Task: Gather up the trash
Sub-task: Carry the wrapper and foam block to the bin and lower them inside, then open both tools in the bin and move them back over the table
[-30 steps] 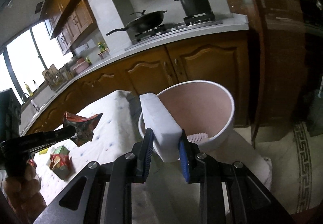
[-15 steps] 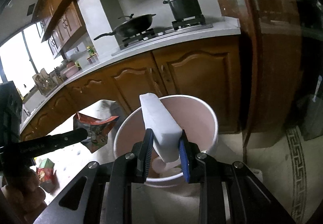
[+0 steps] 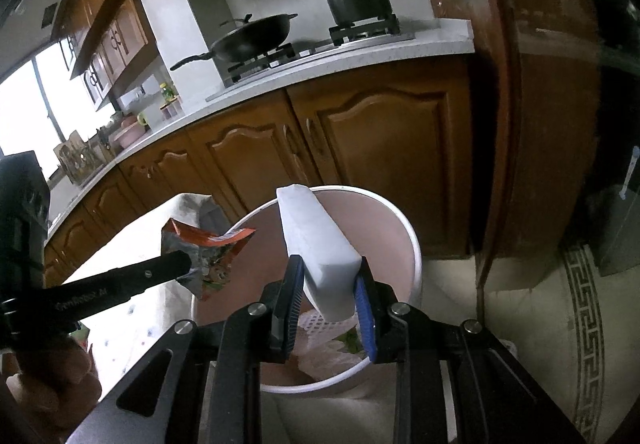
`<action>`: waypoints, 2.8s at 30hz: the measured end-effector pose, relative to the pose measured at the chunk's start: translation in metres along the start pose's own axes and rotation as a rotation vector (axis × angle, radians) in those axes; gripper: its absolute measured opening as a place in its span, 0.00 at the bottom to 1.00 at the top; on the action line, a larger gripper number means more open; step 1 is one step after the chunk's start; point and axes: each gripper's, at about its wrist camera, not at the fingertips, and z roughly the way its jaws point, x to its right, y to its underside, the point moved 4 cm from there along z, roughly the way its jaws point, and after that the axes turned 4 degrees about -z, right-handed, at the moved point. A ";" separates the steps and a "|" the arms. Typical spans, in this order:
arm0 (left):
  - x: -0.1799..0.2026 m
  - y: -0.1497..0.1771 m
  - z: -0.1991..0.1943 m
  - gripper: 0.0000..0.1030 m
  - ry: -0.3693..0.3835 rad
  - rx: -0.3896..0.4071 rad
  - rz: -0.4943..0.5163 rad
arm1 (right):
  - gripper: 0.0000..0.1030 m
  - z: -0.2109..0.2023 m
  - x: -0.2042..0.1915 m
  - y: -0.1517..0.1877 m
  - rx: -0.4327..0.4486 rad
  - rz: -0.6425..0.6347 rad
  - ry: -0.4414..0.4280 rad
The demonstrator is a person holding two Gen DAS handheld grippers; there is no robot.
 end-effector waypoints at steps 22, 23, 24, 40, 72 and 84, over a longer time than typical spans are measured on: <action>-0.016 0.013 -0.023 0.47 -0.018 0.021 -0.035 | 0.72 -0.010 0.009 0.002 0.018 0.074 -0.038; -0.019 0.015 -0.027 0.49 -0.023 0.025 -0.040 | 0.74 -0.011 0.007 0.003 0.018 0.073 -0.041; -0.021 0.016 -0.031 0.52 -0.025 0.032 -0.047 | 0.77 -0.012 0.005 0.004 0.018 0.073 -0.044; -0.089 0.053 -0.117 0.61 -0.097 0.136 -0.144 | 0.86 -0.039 -0.060 0.019 0.019 0.031 -0.165; -0.232 0.137 -0.238 0.66 -0.284 0.215 -0.351 | 0.90 -0.042 -0.210 0.079 -0.094 -0.142 -0.417; -0.260 0.151 -0.238 0.66 -0.322 0.179 -0.390 | 0.90 -0.026 -0.245 0.087 -0.140 -0.189 -0.488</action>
